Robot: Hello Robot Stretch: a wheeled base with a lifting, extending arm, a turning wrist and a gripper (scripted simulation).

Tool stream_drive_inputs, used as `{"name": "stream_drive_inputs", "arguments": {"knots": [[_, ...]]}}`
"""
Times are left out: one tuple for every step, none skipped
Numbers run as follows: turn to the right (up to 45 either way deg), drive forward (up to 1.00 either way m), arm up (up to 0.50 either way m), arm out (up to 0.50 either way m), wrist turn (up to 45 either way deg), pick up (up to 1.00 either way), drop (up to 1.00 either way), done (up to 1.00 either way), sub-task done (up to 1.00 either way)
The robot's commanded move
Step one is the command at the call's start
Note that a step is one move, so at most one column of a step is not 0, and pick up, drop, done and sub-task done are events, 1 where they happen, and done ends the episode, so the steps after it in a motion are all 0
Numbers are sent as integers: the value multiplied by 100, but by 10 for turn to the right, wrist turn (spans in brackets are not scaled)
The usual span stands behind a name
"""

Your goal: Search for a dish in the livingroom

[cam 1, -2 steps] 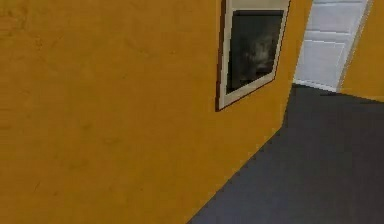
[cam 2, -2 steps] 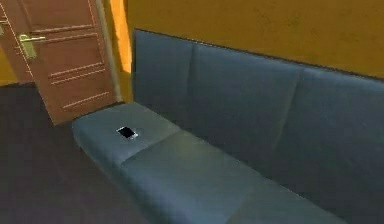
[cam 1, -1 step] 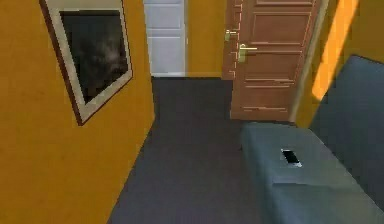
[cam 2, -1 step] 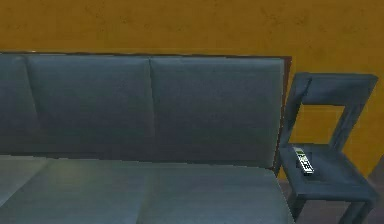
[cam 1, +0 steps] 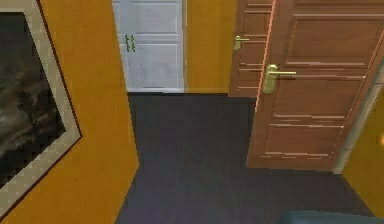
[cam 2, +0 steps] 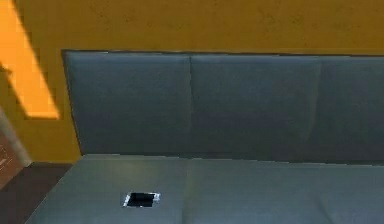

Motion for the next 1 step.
{"name": "stream_drive_inputs", "arguments": {"knots": [[30,0,0,0,0,0,0,0,0]]}}
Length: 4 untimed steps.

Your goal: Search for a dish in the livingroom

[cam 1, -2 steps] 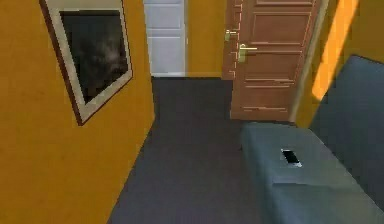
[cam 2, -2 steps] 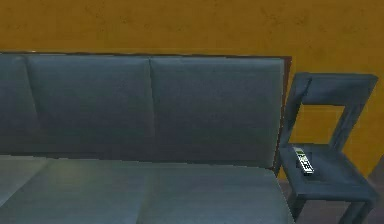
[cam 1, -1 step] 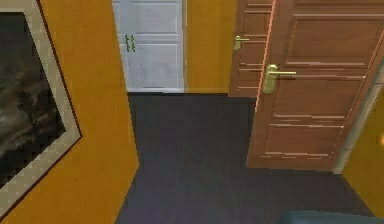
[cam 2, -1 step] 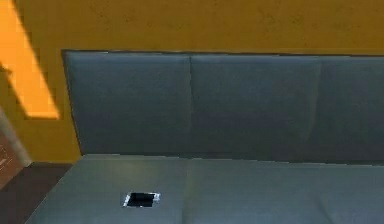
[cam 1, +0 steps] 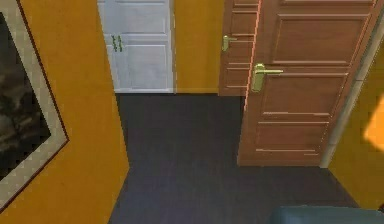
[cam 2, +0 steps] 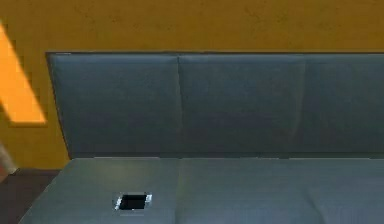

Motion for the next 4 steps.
{"name": "stream_drive_inputs", "arguments": {"knots": [[0,100,0,0,0,0,0,0,0],[0,95,0,0,0,0,0,0,0],[450,0,0,0,0,0,0,0,0],[120,0,0,0,0,0,0,0,0]]}}
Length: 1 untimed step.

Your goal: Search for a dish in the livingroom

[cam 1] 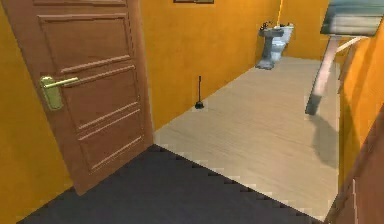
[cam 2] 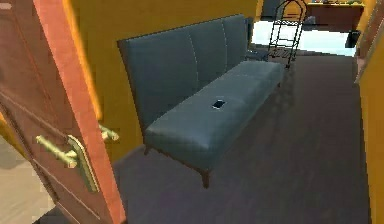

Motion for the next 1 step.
{"name": "stream_drive_inputs", "arguments": {"knots": [[0,20,0,0,0,0,0,0,0]]}}
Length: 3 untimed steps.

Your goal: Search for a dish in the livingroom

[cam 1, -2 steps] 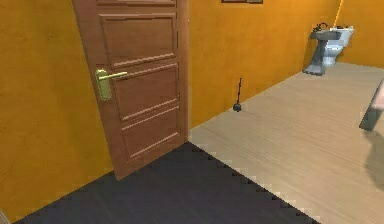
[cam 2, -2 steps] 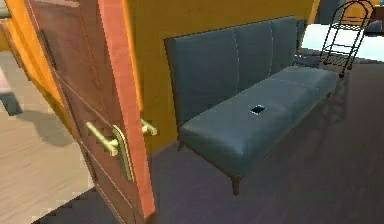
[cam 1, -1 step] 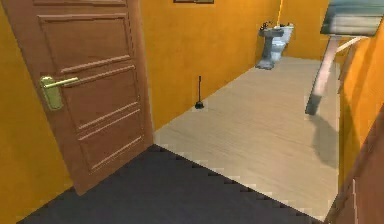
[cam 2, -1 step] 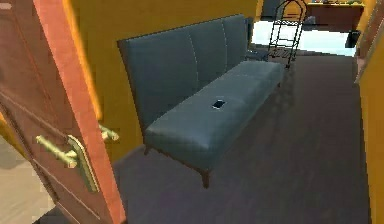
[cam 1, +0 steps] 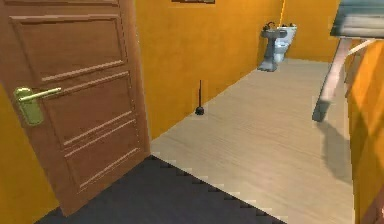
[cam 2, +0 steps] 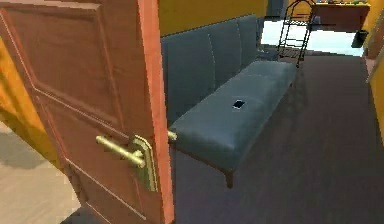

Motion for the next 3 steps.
{"name": "stream_drive_inputs", "arguments": {"knots": [[-270,0,0,0,0,0,0,0,0],[0,35,0,0,0,0,0,0,0],[450,0,0,0,0,0,0,0,0]]}}
